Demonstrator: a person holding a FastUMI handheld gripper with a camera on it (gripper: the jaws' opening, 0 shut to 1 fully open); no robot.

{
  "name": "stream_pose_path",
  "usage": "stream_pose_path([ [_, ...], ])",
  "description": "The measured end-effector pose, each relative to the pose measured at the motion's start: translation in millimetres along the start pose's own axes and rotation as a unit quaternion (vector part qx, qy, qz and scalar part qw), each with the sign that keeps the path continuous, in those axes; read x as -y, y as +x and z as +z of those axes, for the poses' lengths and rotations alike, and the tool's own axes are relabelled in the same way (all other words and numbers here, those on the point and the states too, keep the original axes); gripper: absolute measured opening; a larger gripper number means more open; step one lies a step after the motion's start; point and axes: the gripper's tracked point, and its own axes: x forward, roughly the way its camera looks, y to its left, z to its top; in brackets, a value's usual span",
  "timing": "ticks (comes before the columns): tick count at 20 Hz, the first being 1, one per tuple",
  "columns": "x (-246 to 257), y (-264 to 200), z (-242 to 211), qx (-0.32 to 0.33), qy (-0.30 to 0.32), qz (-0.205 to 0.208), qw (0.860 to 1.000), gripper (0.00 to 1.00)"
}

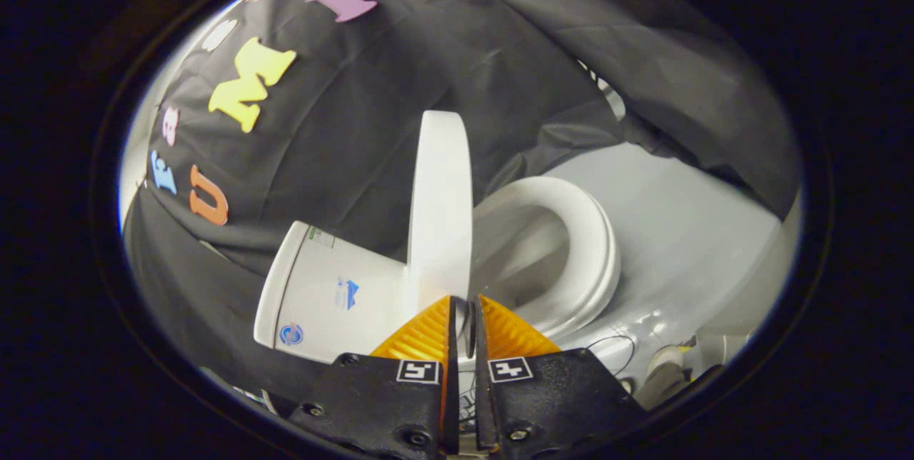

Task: Open the toilet lid.

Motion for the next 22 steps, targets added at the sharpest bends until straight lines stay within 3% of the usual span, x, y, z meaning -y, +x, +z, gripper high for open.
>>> stream_pose_path([
  [22,-74.4,-9.2,-7.0,0.007,-0.098,-0.015,0.995,0.12],
])
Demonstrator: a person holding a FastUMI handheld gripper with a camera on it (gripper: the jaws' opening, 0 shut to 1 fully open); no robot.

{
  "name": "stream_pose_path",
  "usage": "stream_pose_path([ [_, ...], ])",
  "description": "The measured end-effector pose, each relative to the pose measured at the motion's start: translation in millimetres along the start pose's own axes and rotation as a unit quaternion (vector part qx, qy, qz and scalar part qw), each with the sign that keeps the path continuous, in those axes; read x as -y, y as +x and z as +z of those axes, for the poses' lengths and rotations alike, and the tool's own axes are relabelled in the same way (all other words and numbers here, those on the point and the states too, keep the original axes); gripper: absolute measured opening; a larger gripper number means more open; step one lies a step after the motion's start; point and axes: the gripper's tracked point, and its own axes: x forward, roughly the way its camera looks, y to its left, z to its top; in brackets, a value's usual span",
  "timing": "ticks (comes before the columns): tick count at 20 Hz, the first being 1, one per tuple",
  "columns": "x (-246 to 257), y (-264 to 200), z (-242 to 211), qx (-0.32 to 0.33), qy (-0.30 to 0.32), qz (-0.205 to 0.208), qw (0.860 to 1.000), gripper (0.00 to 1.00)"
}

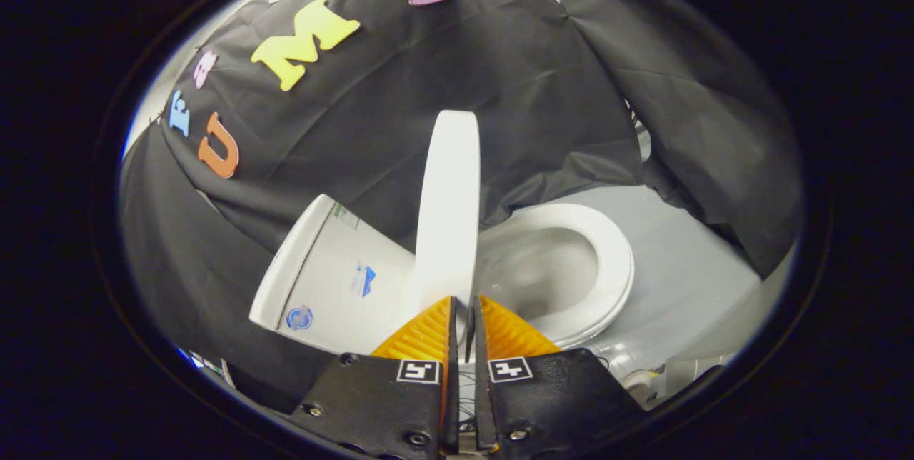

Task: Open the toilet lid.

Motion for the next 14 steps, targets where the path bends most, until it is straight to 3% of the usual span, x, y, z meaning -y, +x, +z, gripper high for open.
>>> stream_pose_path([
  [14,-69.9,-1.3,-2.7,0.011,-0.088,-0.008,0.996,0.12],
])
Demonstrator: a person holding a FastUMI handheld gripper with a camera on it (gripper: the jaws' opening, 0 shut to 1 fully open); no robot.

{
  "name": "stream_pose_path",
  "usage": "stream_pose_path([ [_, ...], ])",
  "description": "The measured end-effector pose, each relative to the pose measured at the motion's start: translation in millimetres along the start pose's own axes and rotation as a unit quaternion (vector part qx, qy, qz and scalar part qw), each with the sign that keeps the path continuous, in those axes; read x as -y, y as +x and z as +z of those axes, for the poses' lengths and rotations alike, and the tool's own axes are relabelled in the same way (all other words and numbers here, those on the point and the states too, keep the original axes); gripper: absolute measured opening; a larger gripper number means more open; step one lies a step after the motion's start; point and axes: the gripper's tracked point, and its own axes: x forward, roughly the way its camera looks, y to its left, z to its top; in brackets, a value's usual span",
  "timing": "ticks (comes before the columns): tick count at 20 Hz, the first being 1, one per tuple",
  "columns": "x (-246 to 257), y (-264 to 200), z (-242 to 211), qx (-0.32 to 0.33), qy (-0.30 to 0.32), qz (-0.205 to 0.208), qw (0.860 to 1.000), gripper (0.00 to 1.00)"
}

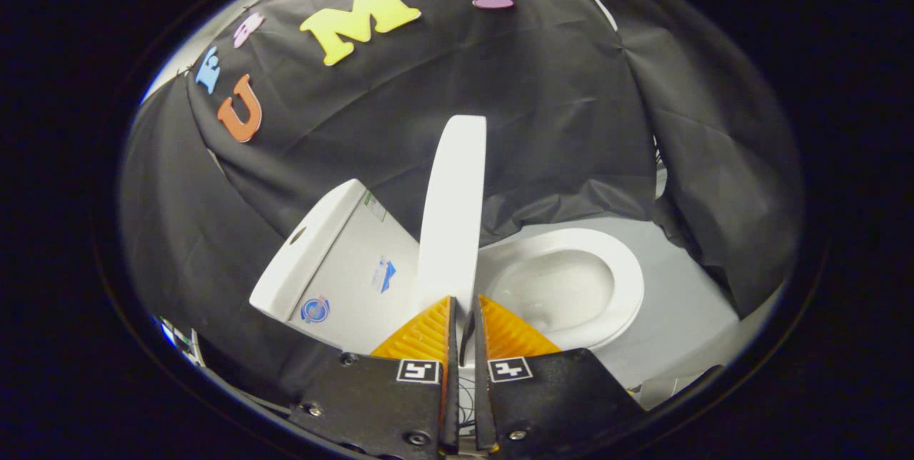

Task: Open the toilet lid.

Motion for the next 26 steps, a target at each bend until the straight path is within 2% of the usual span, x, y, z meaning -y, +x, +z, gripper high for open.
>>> stream_pose_path([
  [18,-102.0,16.5,-7.3,0.020,-0.129,-0.019,0.991,0.13],
  [26,-144.3,25.2,-13.9,0.016,-0.163,-0.005,0.986,0.15],
])
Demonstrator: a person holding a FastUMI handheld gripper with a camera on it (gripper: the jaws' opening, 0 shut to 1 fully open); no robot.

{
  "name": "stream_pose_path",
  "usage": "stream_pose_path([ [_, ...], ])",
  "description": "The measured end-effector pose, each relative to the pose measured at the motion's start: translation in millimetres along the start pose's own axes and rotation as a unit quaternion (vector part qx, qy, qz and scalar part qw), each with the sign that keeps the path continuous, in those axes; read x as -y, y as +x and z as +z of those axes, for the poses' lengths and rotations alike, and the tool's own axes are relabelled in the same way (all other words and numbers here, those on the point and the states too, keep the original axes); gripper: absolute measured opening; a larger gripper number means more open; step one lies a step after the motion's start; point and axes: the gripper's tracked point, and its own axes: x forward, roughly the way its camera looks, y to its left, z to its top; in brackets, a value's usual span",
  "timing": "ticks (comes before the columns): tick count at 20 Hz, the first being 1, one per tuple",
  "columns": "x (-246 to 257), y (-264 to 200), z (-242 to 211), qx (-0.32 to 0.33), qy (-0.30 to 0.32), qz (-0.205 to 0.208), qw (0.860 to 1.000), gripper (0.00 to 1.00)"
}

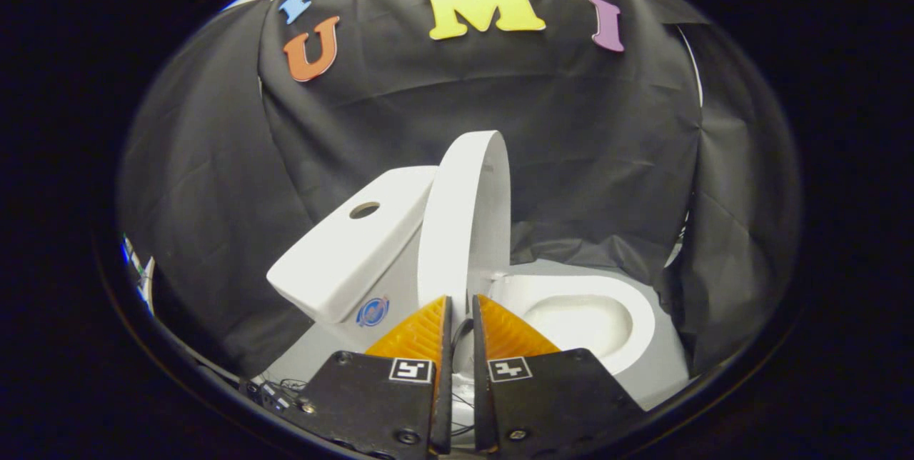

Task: Open the toilet lid.

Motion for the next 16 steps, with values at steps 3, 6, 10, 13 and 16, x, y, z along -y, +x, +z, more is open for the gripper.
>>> stream_pose_path([
  [3,-15.2,4.9,-0.3,-0.003,-0.012,0.005,1.000,0.15],
  [6,-27.5,9.8,-1.7,-0.006,-0.023,0.011,1.000,0.17],
  [10,-47.2,15.1,-3.1,-0.011,-0.028,0.022,0.999,0.17],
  [13,-56.7,19.3,-2.1,-0.011,-0.044,0.021,0.999,0.17],
  [16,-64.1,22.3,-2.4,-0.011,-0.052,0.024,0.998,0.17],
])
